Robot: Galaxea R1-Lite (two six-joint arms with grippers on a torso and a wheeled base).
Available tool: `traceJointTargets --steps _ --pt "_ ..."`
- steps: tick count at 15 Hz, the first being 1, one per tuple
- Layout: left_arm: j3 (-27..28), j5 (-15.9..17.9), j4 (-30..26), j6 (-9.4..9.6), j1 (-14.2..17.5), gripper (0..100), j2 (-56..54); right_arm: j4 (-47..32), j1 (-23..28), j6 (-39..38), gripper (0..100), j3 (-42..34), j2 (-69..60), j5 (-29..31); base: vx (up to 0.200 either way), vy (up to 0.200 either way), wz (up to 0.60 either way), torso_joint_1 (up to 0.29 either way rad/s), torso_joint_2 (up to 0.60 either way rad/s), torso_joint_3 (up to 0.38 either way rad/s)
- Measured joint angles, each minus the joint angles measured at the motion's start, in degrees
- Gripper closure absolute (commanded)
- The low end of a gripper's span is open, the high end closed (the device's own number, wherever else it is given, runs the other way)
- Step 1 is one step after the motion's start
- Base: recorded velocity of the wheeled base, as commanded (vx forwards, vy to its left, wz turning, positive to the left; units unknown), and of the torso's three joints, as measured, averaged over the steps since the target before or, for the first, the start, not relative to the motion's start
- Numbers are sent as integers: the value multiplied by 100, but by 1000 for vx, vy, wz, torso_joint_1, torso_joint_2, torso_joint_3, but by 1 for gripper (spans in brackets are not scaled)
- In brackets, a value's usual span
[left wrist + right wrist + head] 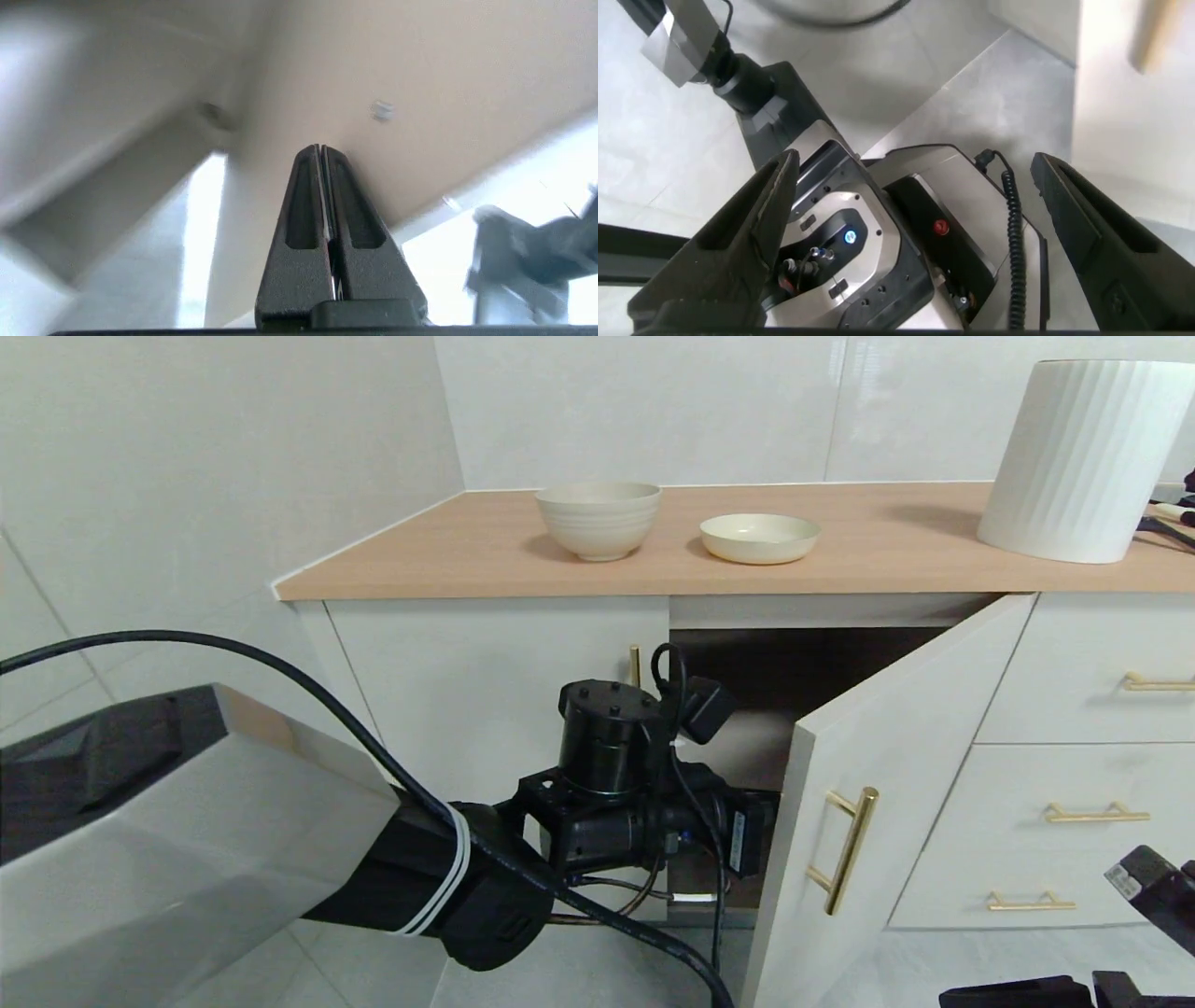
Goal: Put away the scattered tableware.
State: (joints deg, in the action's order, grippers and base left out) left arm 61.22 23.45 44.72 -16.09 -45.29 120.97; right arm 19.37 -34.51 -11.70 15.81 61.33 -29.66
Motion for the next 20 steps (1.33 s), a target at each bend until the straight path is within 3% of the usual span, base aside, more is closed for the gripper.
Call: traceJointTargets --steps 6,8,16,20 --pt "518 -20 -572 4 -223 100 174 2 -52 0 0 -33 -33 -11 0 0 0 0 0 0" --pt "674 -33 -725 2 -308 100 183 4 -104 0 0 -35 -45 -11 -200 0 0 2 -2 2" --pt "1047 -96 -798 2 -452 100 406 9 -173 5 0 -30 -91 -30 -25 0 0 1 0 1" --pt "1428 -263 -1007 2 -689 100 616 4 -211 10 0 -60 -221 -121 0 0 0 0 0 0"
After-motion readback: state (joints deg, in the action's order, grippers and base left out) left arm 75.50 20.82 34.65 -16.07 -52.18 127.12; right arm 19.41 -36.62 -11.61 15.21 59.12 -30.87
